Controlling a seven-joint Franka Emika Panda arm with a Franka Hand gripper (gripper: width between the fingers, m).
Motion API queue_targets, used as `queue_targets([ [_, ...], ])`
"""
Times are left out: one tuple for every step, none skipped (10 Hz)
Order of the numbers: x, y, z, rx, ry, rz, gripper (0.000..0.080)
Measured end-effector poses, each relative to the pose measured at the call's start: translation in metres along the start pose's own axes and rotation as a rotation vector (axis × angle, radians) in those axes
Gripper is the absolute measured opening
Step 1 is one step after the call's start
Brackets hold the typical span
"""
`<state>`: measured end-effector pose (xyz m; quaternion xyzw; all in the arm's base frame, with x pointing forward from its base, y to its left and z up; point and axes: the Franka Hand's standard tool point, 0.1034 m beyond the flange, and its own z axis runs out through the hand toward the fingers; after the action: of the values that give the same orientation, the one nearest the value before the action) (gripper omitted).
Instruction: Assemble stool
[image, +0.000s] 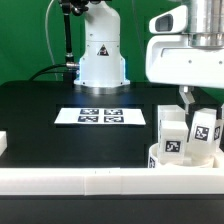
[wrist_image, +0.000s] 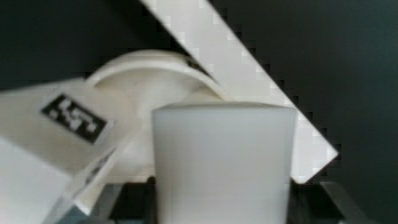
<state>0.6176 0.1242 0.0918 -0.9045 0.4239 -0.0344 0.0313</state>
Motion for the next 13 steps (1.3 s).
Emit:
queue_targets([
  [-0.005, -0.002, 0.0, 0.006, -0.011, 0.16, 0.0337],
  [-0.007, -0.004, 0.0, 0.011, -0.024, 0.29, 0.0337],
  [-0.006, -0.004, 0.0, 0.013, -0.037, 0.377, 0.0337],
  [-0.006, -0.004, -0.001, 0.017, -0.05, 0.452, 0.0337],
  [-0.007, -0.004, 0.0, 0.017, -0.053, 0.464, 0.0338],
  [-0.007, -0.004, 0.0, 0.017, -0.053, 0.452, 0.0338],
  [-0.006, -0.005, -0.001, 0.02, -0.052, 0.433, 0.0527],
  [-0.001, -0.007, -0.009, 0.04, -0.042, 0.339, 0.0527],
  [0.001, -0.013, -0.019, 0.064, -0.035, 0.29, 0.0628],
  [0.0, -0.015, -0.025, 0.067, -0.044, 0.297, 0.0643],
  [0.0, -0.014, -0.022, 0.065, -0.042, 0.243, 0.0643],
  [0.0, -0.013, -0.021, 0.066, -0.04, 0.166, 0.0648],
  [0.0, -0.013, -0.021, 0.067, -0.038, 0.113, 0.0649],
])
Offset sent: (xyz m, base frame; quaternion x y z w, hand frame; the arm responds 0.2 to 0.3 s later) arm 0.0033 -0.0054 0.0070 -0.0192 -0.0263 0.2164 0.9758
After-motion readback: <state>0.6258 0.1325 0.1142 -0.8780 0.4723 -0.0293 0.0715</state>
